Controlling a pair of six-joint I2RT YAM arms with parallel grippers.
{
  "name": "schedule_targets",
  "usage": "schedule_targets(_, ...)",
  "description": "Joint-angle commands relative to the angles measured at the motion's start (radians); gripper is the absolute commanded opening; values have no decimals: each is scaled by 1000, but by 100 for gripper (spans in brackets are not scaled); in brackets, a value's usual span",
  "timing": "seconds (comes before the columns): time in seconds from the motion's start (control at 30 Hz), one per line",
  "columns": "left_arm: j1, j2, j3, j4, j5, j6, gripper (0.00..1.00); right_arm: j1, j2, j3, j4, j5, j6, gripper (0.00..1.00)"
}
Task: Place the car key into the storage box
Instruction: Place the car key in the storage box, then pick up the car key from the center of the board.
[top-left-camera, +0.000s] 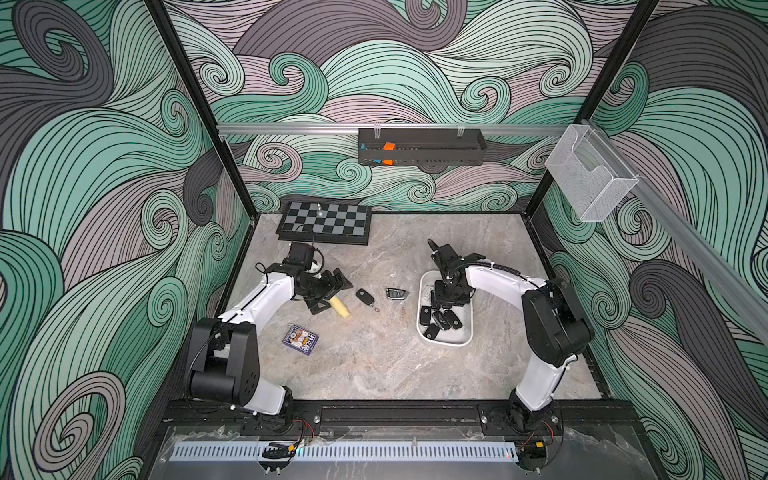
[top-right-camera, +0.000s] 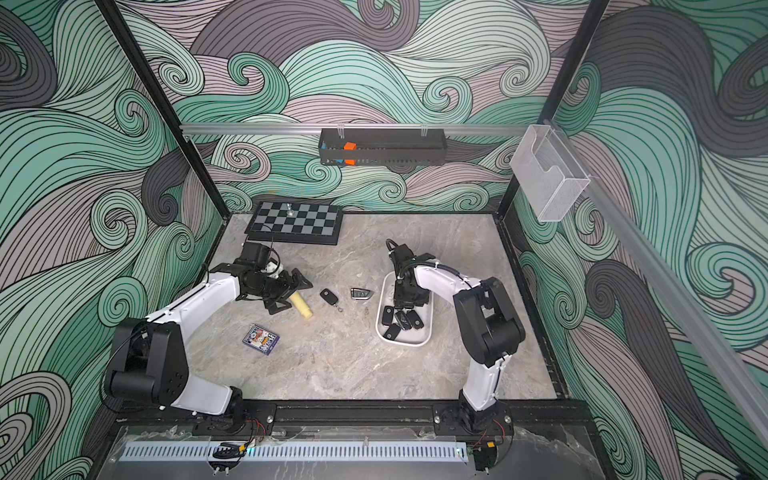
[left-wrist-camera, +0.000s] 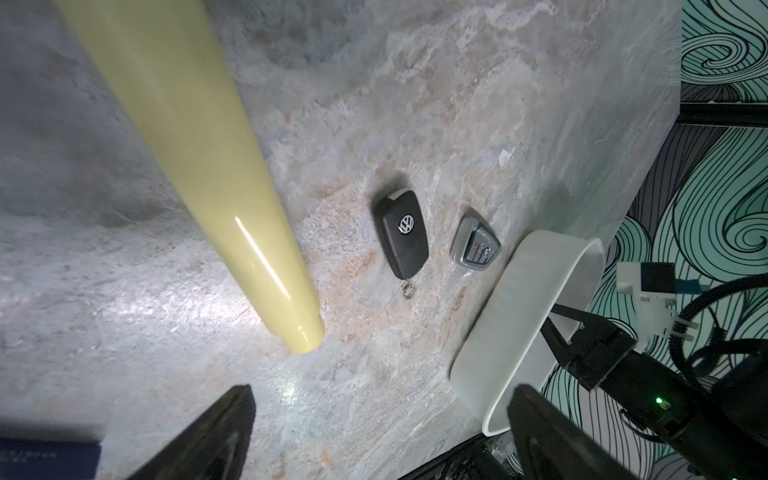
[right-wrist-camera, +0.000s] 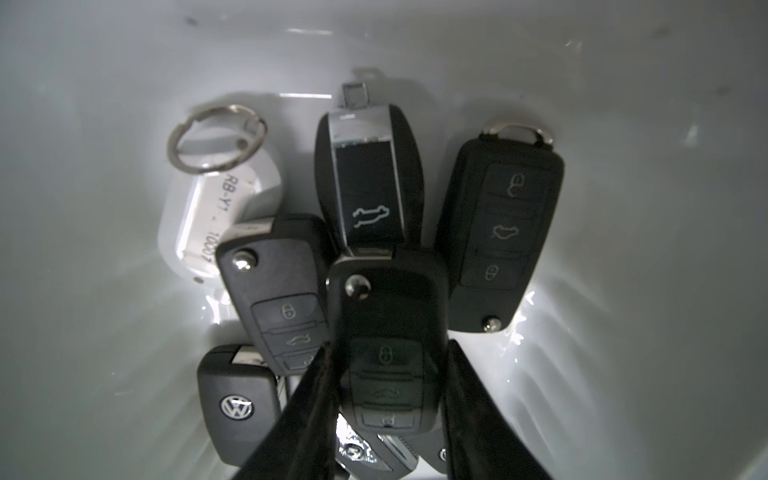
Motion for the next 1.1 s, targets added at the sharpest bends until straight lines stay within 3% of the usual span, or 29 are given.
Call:
schedule_targets(0.0,-5,-5,37,-50,-44,46,96,-11,20,27,1,-8,8,34)
schedule_targets(0.23,-11,44,67,-59,-62,53,95,-10,-1,51,2,0,-19,50)
schedule_targets(0.47,-76,102,128,-98,-123,52,94,-11,-112,49,13,-21,-41,66)
schedule_targets(0.6,-132,143,170,-123,-185,42,93,-11,-192,13,50,-99,-62,84)
schedule_targets(0.67,-156,166,188,-130,-215,31,93,-11,-229,-10,71,-159,-74,99)
schedule_targets(0.9,-241,273,286,-163,-298,4,91,-11,-363,-125,134,-357,-96,99)
schedule_targets(1.07,-294,368,375,-197,-351,-8,88,-11,-454,-214,171,-411,-96,99)
